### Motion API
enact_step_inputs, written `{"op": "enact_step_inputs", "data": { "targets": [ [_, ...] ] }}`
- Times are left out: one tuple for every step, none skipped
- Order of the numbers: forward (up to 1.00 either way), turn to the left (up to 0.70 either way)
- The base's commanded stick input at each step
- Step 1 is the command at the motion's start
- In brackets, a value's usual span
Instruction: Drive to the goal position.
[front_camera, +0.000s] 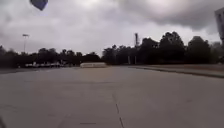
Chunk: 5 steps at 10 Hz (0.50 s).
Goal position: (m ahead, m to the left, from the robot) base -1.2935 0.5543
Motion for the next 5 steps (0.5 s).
{"op": "enact_step_inputs", "data": {
  "targets": [
    [1.0,-0.09],
    [1.0,-0.11],
    [1.0,-0.1],
    [1.0,-0.08],
    [1.0,-0.05]
  ]
}}
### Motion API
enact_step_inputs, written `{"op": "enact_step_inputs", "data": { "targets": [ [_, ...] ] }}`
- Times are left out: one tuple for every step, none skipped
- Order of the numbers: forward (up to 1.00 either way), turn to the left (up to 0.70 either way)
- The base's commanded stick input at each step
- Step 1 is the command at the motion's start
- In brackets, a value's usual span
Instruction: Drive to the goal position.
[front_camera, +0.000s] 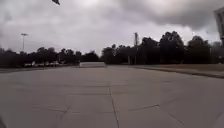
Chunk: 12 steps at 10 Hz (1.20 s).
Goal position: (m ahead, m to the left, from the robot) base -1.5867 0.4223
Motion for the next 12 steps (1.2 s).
{"op": "enact_step_inputs", "data": {
  "targets": [
    [1.0,-0.03],
    [1.0,0.0],
    [1.0,0.02],
    [1.0,0.05],
    [1.0,0.02],
    [1.0,-0.03],
    [1.0,-0.07],
    [1.0,-0.08],
    [1.0,-0.07],
    [1.0,-0.04],
    [1.0,0.02],
    [1.0,0.02]
  ]
}}
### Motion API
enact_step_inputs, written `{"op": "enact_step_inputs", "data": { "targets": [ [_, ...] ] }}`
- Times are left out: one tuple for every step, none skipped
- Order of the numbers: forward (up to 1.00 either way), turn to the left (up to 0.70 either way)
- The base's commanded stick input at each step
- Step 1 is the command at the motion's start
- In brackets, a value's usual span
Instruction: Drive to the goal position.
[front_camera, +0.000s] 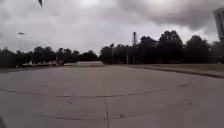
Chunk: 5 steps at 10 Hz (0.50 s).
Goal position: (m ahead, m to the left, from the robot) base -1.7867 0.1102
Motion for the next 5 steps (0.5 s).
{"op": "enact_step_inputs", "data": {
  "targets": [
    [1.0,0.0],
    [1.0,0.02],
    [1.0,0.04],
    [1.0,0.06],
    [0.86,0.03]
  ]
}}
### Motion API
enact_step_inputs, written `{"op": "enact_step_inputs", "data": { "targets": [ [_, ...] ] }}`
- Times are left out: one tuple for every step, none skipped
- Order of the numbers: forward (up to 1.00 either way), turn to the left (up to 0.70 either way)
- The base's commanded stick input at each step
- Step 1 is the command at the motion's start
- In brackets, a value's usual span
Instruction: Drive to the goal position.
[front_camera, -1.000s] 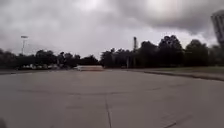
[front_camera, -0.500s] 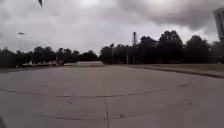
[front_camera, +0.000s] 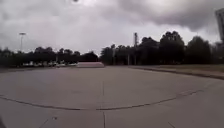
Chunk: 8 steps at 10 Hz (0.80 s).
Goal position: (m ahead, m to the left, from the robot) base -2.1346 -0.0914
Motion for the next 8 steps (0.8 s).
{"op": "enact_step_inputs", "data": {
  "targets": [
    [0.53,0.08],
    [0.12,0.27],
    [0.0,0.21],
    [0.0,0.13],
    [0.0,0.09],
    [0.0,0.02],
    [0.0,0.2],
    [0.0,0.19]
  ]
}}
